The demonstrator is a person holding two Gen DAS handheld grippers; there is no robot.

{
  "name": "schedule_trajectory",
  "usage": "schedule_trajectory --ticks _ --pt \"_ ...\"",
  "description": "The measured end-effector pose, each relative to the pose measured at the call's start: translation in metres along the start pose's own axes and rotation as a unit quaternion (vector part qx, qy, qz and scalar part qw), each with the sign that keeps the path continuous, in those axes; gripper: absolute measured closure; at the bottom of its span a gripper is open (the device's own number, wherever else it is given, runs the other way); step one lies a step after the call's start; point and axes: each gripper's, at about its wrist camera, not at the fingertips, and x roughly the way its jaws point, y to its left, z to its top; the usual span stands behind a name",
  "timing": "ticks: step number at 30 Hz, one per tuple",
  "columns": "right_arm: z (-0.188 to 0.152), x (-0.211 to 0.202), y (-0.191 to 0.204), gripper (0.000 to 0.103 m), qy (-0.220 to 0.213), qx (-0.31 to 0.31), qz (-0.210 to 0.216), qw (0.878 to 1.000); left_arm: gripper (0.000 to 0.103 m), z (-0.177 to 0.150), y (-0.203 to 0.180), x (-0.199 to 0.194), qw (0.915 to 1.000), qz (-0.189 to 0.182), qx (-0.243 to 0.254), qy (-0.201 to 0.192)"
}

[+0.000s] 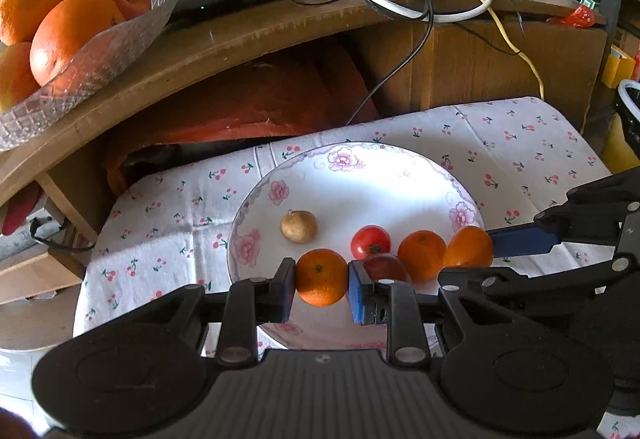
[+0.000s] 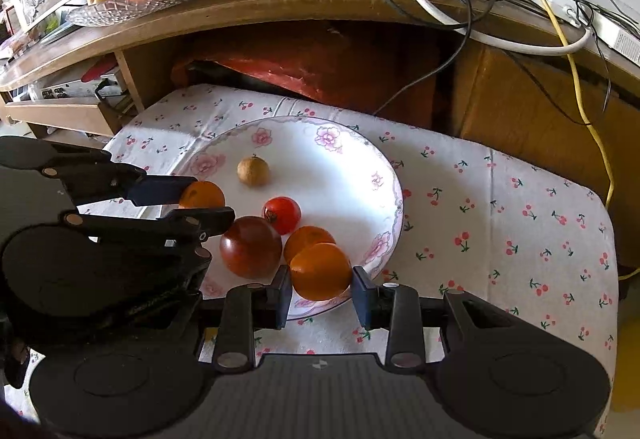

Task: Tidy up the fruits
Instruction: 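Lower the mandarin into the bowl and open the left tool while the right tool releases its mandarin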

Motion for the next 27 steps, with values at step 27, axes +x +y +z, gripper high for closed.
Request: schedule_trajectory --ticks 27 --pt "0.006 0.012 -0.001 0.072 -0.02 -0.01 -0.009 1.0 0.066 0.006 0.006 0.013 0.9998 0.01 -0.017 0.004"
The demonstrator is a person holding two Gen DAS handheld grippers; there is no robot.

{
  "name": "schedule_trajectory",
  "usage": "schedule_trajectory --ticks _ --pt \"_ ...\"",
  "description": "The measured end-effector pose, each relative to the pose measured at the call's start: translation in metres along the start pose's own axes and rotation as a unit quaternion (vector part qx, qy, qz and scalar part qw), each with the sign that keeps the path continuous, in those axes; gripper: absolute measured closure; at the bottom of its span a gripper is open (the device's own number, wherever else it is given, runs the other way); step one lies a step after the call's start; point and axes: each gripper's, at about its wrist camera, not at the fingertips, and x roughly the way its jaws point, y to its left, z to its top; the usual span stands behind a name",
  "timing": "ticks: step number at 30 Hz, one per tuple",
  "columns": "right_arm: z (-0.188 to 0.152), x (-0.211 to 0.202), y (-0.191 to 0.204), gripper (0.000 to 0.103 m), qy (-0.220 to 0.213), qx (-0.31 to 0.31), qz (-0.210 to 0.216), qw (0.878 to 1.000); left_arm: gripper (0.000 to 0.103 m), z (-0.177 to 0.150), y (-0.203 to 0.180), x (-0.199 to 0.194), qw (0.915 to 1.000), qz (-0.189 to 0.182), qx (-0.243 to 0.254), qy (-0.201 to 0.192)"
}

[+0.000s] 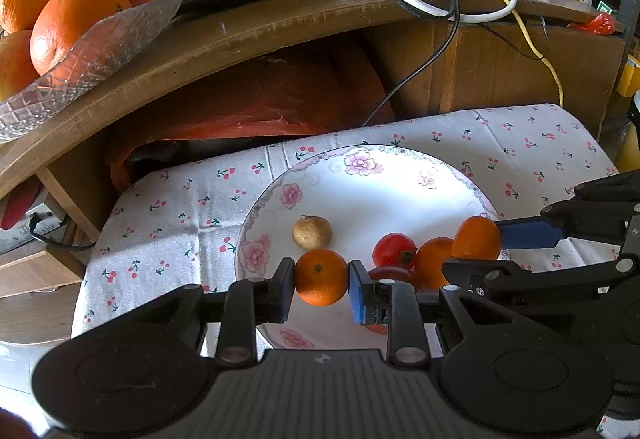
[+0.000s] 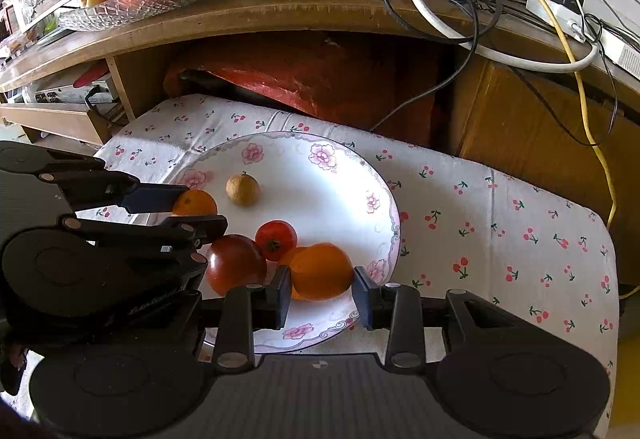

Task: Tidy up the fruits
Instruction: 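Lower the mandarin into the bowl and open the left tool while the right tool releases its mandarin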

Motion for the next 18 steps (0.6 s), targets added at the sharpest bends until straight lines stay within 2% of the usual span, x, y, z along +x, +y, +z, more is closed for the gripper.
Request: schedule_trajectory --ticks 18 --pt "0.0 -0.0005 -0.0004 0.072 -0.001 -0.004 -0.004 1.0 0.064 0.0003 -0.0014 0.0003 1.0 0.007 0.005 -0.001"
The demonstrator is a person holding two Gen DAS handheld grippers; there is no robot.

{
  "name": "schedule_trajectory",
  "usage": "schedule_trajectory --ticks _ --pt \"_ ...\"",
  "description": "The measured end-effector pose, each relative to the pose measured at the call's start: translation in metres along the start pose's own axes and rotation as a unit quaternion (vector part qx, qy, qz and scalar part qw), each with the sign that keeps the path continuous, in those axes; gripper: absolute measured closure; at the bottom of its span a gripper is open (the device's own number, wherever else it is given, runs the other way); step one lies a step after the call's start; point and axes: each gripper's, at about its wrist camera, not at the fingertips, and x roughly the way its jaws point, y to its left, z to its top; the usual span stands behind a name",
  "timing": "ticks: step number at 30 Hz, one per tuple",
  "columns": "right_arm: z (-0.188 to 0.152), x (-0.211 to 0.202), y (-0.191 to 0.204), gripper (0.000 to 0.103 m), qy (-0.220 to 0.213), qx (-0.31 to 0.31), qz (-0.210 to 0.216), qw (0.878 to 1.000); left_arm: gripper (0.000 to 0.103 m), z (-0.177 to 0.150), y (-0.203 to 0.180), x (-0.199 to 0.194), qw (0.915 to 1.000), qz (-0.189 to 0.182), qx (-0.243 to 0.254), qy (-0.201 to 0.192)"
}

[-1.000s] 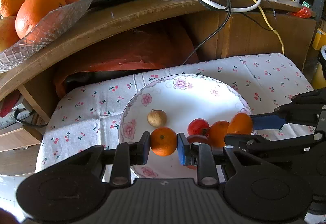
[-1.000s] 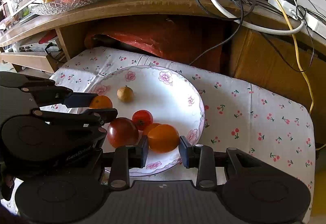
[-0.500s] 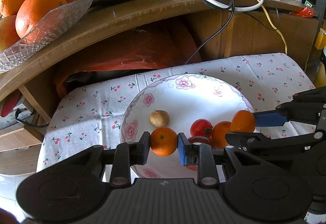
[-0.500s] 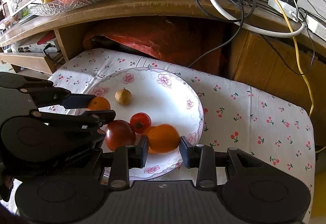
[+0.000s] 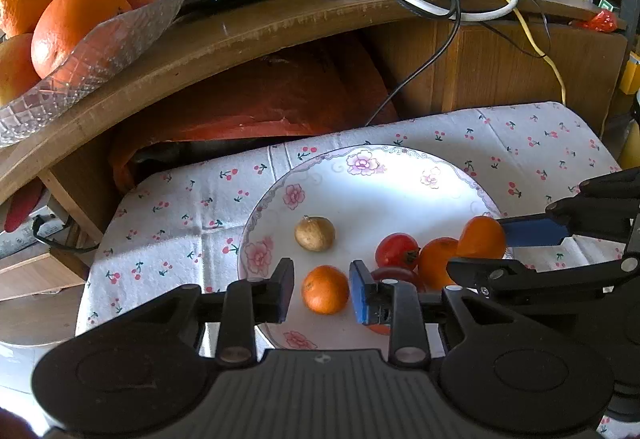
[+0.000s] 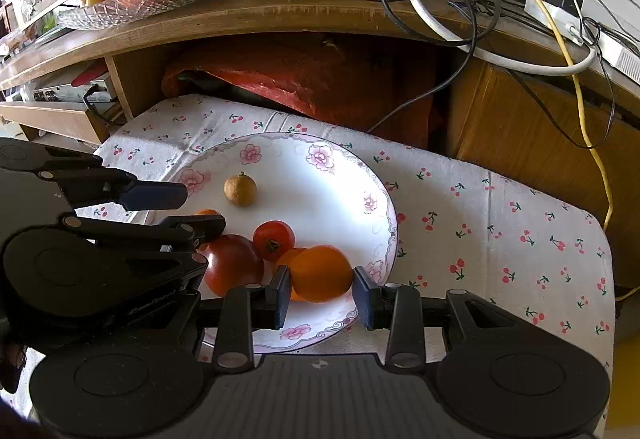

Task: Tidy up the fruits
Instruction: 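Lower the mandarin into the bowl and open the left tool while the right tool releases its mandarin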

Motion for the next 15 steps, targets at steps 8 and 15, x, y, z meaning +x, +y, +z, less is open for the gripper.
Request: schedule_trajectory --ticks 8,15 --pt "-0.0005 -0.0052 -0.0014 0.07 -0.009 0.001 -0.007 1.0 0.062 -0.0001 0.0002 -0.0013 1.0 0.0 0.003 -0.004" --pt "-0.0002 -0.0099 -0.0016 0.07 -0.017 0.001 -0.008 1.0 0.061 0.0 0.0022 -0.007 0.9999 -0.001 0.001 -0.014"
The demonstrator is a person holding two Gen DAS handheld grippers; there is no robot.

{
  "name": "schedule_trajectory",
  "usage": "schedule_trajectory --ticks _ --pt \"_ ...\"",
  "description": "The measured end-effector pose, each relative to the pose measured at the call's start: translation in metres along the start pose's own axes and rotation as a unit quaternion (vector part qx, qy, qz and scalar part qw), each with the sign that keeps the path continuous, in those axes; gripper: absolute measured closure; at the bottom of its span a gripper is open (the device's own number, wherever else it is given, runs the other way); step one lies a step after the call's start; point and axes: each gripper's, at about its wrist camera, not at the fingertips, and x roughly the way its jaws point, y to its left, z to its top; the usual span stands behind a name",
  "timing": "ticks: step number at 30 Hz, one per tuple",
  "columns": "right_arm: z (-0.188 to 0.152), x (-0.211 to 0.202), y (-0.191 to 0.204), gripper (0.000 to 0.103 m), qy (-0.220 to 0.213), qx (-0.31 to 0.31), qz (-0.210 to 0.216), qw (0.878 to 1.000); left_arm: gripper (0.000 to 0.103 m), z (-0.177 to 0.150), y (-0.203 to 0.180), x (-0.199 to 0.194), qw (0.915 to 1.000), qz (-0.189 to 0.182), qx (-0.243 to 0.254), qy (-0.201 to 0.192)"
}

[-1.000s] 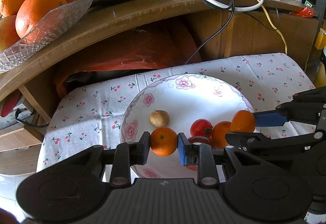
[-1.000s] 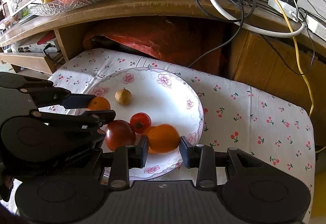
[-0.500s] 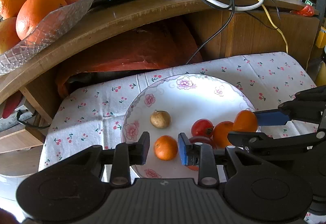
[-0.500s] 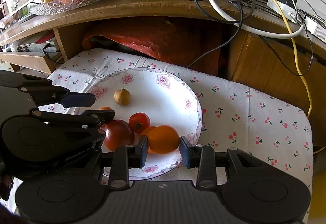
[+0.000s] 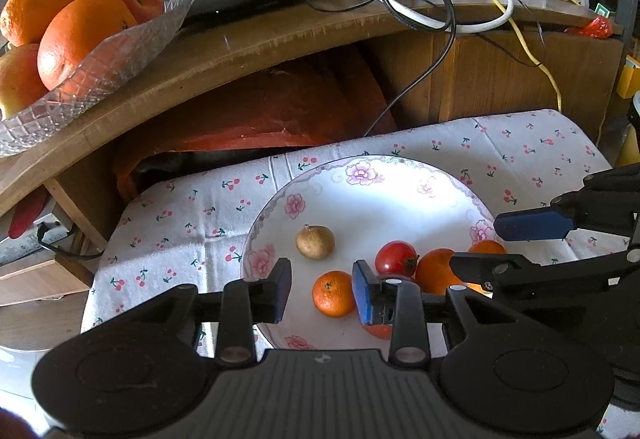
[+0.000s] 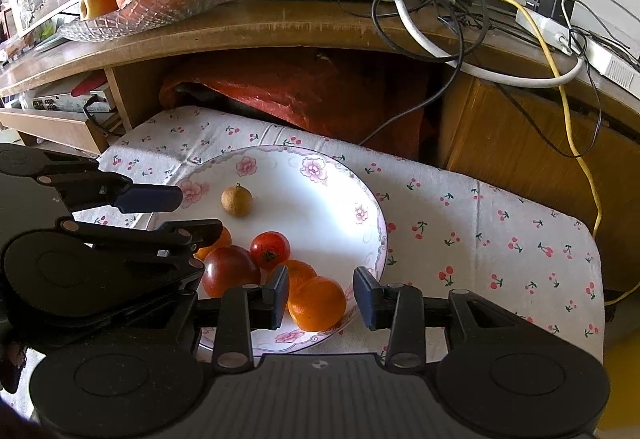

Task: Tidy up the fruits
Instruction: 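Lower the mandarin into the bowl and open the left tool while the right tool releases its mandarin, then grasp the red tomato with the left tool while the right tool grasps the small brown-yellow fruit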

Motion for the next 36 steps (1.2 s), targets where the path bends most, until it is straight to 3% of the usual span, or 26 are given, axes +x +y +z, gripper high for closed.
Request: schedule_trajectory --ticks 22,31,36 --pt "-0.011 -0.027 0.021 0.069 -0.003 -0.018 0.003 1.0 0.06 -0.018 0.007 -0.037 0.9994 -0.015 0.026 -0.014" --pt "-0.031 -0.038 0.028 0.069 0.012 -0.032 0.022 0.999 0.057 -0.048 0.011 -0.053 0.9968 -0.043 0.066 0.005" --pt "-0.044 -0.041 0.032 0.069 0.02 -0.052 0.057 0.997 0.057 -0.066 0.016 -0.054 0.9942 -0.059 0.088 0.017"
